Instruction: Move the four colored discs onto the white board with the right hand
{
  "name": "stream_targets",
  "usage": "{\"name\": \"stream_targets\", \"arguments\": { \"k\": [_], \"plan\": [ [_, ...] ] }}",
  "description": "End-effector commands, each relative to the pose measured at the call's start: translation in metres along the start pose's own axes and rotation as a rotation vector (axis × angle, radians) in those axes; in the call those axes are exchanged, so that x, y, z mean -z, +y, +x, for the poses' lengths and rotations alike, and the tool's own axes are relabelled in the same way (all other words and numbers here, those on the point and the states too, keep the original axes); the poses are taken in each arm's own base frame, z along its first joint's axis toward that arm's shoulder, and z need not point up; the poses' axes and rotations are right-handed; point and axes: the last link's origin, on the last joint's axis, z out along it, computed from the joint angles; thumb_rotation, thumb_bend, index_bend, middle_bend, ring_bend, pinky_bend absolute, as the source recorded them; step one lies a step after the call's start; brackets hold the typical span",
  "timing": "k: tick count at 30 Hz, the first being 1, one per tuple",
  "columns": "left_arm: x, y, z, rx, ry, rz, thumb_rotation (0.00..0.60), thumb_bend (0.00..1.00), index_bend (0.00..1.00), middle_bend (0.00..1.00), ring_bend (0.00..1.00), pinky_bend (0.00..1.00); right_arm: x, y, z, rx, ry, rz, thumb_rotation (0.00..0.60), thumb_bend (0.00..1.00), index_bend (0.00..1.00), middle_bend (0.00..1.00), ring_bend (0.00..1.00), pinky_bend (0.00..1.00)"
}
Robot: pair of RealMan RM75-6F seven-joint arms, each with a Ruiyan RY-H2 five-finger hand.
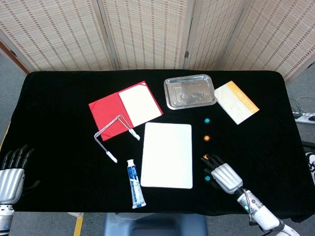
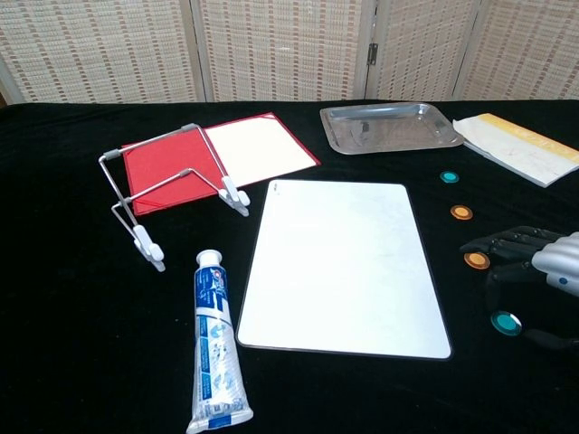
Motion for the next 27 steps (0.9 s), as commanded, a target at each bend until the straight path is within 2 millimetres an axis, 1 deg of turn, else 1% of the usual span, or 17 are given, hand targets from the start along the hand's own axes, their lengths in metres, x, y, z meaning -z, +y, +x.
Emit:
{"name": "stream_targets", "arguments": {
  "k": [1, 10, 19, 23, 27],
  "plan": [
    [0.0001, -0.0002, -0.0007, 0.001, -0.002, 0.0, 0.6, 0.2, 0.12, 0.02, 0.07, 0.0, -0.0012, -0.0001, -0.0012, 0.006, -0.001, 0.0, 0.6, 0.43, 0.41, 0.1, 0.04, 0.0],
    [0.0005, -0.0025, -0.0024, 0.007, -0.009, 0.004, 0.6, 0.2, 0.12, 0.02, 0.07, 0.0, -0.0043, -0.0017, -0.0046, 0.014, -0.003, 0.005, 0.6, 0.42, 0.42, 0.11, 0.04, 0.0],
    [0.0016, -0.0049, -0.004, 0.011, -0.013, 0.009, 0.6, 0.2, 0.12, 0.02, 0.07, 0.0, -0.0088, -0.0011, -0.007, 0.015, -0.005, 0.001, 0.6, 0.43, 0.48, 0.13, 0.05, 0.0],
    [0.0023, -0.0058, -0.0046, 0.012, -0.014, 0.01, 0.6, 0.2, 0.12, 0.02, 0.07, 0.0, -0.0101, -0.0005, -0.0069, 0.02, 0.003, -0.003, 0.6, 0.42, 0.53, 0.16, 0.07, 0.0],
    [0.0024, -0.0059, -0.0048, 0.014, -0.015, 0.009, 0.6, 0.2, 0.12, 0.02, 0.07, 0.0, -0.0096, -0.0005, -0.0031, 0.015, 0.017, -0.003, 0.6, 0.42, 0.54, 0.17, 0.07, 0.0]
  ]
}}
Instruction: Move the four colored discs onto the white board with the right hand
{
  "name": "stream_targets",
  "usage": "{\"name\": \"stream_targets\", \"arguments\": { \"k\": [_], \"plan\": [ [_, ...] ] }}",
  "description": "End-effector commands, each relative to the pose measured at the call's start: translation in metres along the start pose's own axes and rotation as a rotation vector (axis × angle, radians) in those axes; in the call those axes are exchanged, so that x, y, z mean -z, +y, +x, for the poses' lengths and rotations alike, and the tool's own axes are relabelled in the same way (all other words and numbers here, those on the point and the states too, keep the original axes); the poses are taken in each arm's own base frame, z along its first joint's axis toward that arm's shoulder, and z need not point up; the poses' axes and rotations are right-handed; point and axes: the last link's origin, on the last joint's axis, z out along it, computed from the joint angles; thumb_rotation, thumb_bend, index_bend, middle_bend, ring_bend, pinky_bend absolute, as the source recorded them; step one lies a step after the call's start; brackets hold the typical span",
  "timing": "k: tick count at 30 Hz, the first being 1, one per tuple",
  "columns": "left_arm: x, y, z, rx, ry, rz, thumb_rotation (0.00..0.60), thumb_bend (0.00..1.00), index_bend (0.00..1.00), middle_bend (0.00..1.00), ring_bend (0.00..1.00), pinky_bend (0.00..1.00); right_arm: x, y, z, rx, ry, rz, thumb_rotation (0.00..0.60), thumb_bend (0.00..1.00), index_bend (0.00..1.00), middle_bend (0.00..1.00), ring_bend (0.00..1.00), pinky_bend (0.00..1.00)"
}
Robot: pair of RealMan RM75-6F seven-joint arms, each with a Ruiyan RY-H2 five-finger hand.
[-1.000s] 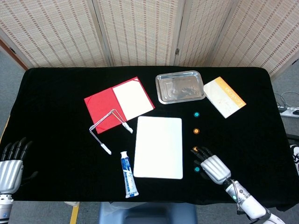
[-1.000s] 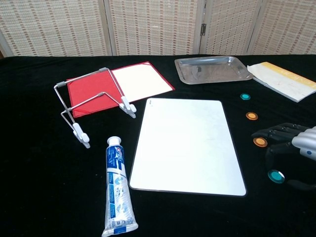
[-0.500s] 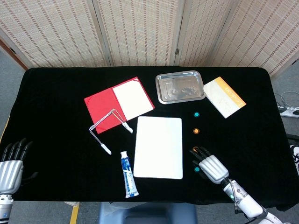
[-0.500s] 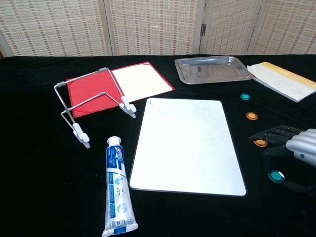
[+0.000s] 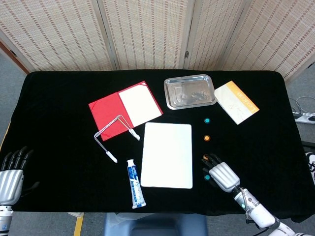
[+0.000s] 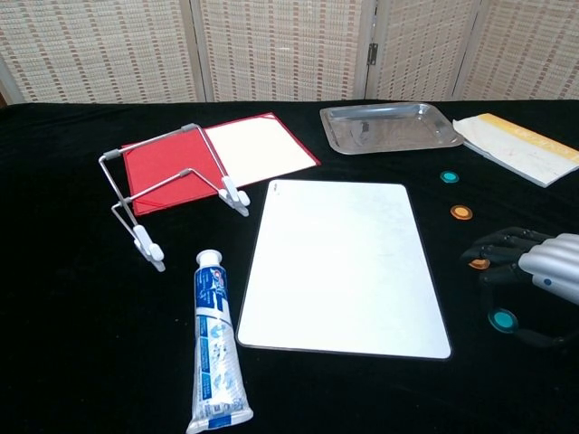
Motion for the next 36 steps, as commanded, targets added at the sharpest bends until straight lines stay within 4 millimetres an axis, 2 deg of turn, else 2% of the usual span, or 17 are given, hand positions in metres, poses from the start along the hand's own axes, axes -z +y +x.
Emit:
{"name": "stream_targets", "arguments": {
  "k": [1, 7, 11, 14, 23, 28, 31, 36],
  "plan": [
    [0.0, 0.0, 0.0, 0.0, 0.0, 0.0, 0.6, 0.2, 0.12, 0.02, 0.07, 0.0, 0.0, 0.0, 0.004, -0.003, 0.014, 0.002, 0.6, 0.43, 0.54, 0.17, 0.07, 0.0],
    [-0.001, 0.0, 0.002, -0.001, 0.004, -0.004, 0.6, 0.2, 0.12, 0.02, 0.07, 0.0, -0.006, -0.007, 0.025, -0.01, 0.053, 0.045, 0.6, 0.42, 0.54, 0.17, 0.07, 0.0],
    [-0.001, 0.0, 0.003, -0.002, 0.008, -0.004, 0.6, 0.2, 0.12, 0.02, 0.07, 0.0, -0.024, -0.021, 0.04, -0.013, 0.065, 0.104, 0.6, 0.43, 0.54, 0.17, 0.07, 0.0],
    [-0.001, 0.001, 0.004, -0.001, 0.01, -0.005, 0.6, 0.2, 0.12, 0.02, 0.07, 0.0, -0.045, -0.039, 0.05, -0.01, 0.063, 0.162, 0.6, 0.42, 0.54, 0.17, 0.07, 0.0],
    [0.006, -0.006, 0.004, 0.0, 0.008, 0.019, 0.6, 0.2, 0.12, 0.02, 0.07, 0.0, -0.097, -0.084, 0.058, 0.023, 0.024, 0.267, 0.6, 0.42, 0.54, 0.16, 0.06, 0.0],
    [0.008, -0.01, 0.003, 0.002, 0.004, 0.031, 0.6, 0.2, 0.12, 0.02, 0.07, 0.0, -0.112, -0.098, 0.059, 0.049, 0.005, 0.294, 0.6, 0.42, 0.51, 0.16, 0.05, 0.0],
    [0.008, -0.01, 0.002, 0.002, 0.005, 0.03, 0.6, 0.2, 0.11, 0.02, 0.07, 0.0, -0.119, -0.105, 0.058, 0.07, -0.012, 0.305, 0.6, 0.42, 0.44, 0.15, 0.05, 0.0],
    [0.009, -0.01, 0.002, 0.002, 0.008, 0.028, 0.6, 0.2, 0.11, 0.02, 0.07, 0.0, -0.121, -0.107, 0.06, 0.095, -0.002, 0.302, 0.6, 0.42, 0.15, 0.14, 0.03, 0.0]
  ]
}}
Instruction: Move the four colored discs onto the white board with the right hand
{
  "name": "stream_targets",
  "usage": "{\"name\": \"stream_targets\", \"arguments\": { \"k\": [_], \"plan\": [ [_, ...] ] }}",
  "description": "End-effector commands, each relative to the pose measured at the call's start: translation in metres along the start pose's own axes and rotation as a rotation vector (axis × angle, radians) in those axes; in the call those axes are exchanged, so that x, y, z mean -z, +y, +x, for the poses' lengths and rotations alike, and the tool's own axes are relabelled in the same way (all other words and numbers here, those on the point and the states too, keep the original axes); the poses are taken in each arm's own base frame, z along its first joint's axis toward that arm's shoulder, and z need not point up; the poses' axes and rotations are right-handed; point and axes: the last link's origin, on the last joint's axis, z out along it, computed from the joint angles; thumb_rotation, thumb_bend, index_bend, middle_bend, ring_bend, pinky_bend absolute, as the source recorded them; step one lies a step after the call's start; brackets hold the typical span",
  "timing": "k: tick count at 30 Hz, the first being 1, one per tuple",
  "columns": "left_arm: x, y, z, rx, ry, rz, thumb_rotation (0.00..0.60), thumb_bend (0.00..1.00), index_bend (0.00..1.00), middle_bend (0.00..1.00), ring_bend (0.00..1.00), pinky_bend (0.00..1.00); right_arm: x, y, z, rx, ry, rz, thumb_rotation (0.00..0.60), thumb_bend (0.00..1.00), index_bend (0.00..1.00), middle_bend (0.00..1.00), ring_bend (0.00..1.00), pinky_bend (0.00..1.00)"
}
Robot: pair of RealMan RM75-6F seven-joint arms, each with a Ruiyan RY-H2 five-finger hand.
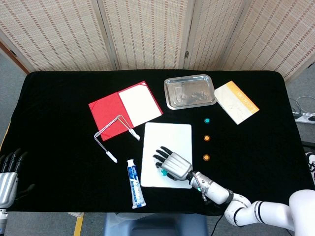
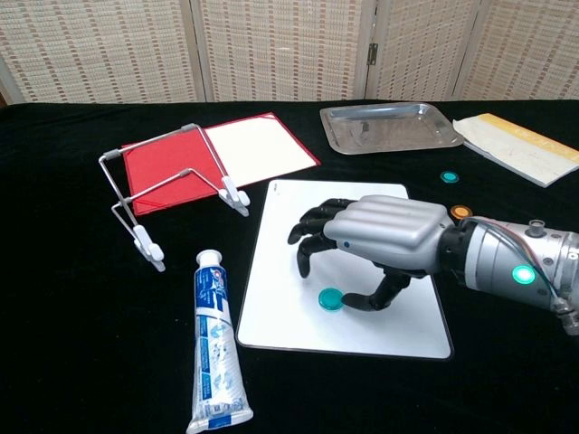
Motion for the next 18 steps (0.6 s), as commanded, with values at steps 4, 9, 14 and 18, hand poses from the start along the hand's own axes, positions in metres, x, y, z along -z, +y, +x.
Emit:
{"name": "stream_targets", "arguments": {
  "k": [4, 9, 14, 18],
  "plan": [
    [-0.001, 0.0, -0.001, 0.0, -0.001, -0.001, 0.6, 0.2, 0.11, 0.02, 0.07, 0.0, 0.006, 0.017, 0.008, -0.001, 0.043, -0.067, 0.6, 0.43, 0.06, 0.13, 0.03, 0.0],
    [-0.003, 0.002, -0.001, 0.001, 0.0, -0.012, 0.6, 0.2, 0.11, 0.02, 0.07, 0.0, 0.027, 0.069, 0.025, -0.019, 0.129, -0.258, 0.6, 0.42, 0.14, 0.13, 0.05, 0.0],
    [-0.006, 0.007, -0.001, 0.002, -0.003, -0.025, 0.6, 0.2, 0.11, 0.02, 0.07, 0.0, 0.044, 0.118, 0.038, -0.054, 0.165, -0.425, 0.6, 0.42, 0.26, 0.14, 0.05, 0.0],
    [-0.008, 0.011, -0.001, 0.008, -0.006, -0.042, 0.6, 0.2, 0.11, 0.02, 0.07, 0.0, 0.045, 0.151, 0.041, -0.074, 0.15, -0.533, 0.6, 0.42, 0.3, 0.14, 0.05, 0.0]
  ]
}}
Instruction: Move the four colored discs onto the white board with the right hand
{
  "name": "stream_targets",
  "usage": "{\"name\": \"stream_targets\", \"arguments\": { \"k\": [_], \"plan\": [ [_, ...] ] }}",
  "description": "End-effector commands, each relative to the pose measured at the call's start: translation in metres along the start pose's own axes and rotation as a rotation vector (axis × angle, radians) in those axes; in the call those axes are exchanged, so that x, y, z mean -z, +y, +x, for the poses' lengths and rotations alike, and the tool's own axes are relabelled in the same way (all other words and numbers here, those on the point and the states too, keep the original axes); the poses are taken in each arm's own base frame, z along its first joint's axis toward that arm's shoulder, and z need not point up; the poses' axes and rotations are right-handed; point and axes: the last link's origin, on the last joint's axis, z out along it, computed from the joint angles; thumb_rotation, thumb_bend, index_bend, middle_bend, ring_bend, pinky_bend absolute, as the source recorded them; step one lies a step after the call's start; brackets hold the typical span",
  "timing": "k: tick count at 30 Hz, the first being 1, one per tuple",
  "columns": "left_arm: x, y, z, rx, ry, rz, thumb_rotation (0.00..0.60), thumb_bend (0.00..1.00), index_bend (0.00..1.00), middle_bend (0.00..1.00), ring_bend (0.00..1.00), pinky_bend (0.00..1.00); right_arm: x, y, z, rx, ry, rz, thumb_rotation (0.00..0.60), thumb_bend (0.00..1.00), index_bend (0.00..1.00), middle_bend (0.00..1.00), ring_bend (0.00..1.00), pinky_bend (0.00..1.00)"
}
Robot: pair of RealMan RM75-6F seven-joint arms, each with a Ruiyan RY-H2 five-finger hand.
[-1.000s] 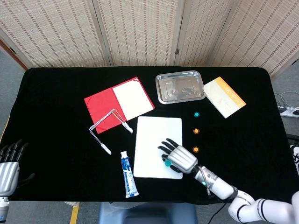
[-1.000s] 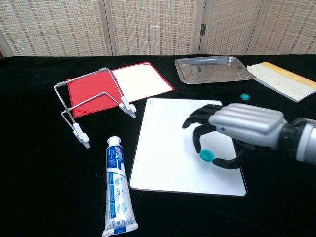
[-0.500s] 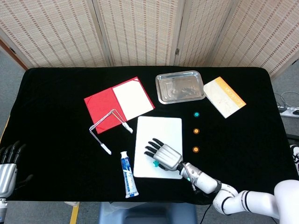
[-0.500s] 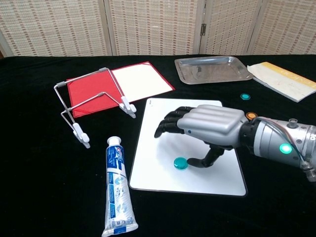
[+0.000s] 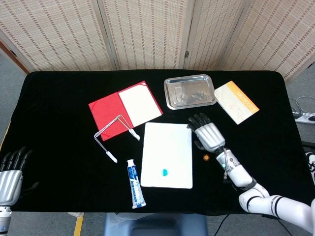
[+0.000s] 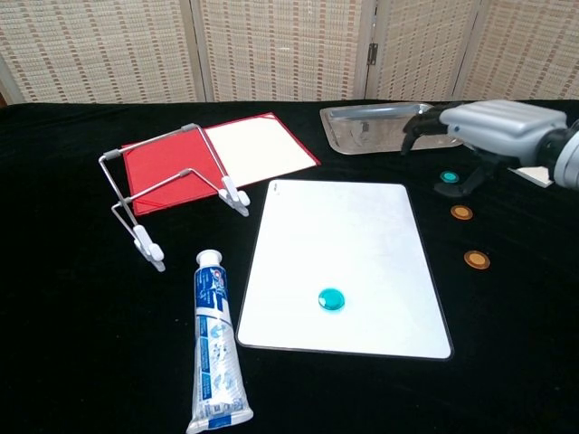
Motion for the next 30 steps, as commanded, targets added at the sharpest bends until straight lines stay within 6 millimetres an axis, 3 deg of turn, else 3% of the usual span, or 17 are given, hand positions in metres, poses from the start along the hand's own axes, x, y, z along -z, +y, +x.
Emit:
{"name": "stream_targets", "arguments": {
  "k": [1, 15, 30],
  "plan": [
    [-0.001, 0.002, 0.001, 0.001, -0.001, -0.008, 0.6, 0.2, 0.11, 0.02, 0.07, 0.0, -0.012, 0.029, 0.006, -0.008, -0.008, -0.101, 0.6, 0.42, 0.31, 0.14, 0.05, 0.0],
    [-0.001, 0.002, 0.001, -0.001, -0.019, 0.001, 0.6, 0.2, 0.11, 0.02, 0.07, 0.0, -0.067, 0.05, -0.017, 0.007, -0.135, -0.243, 0.6, 0.43, 0.33, 0.14, 0.05, 0.0],
    [0.001, -0.001, -0.003, 0.0, -0.037, 0.017, 0.6, 0.2, 0.11, 0.02, 0.07, 0.0, -0.091, 0.049, -0.032, 0.049, -0.184, -0.282, 0.6, 0.42, 0.37, 0.15, 0.05, 0.0]
  ]
}}
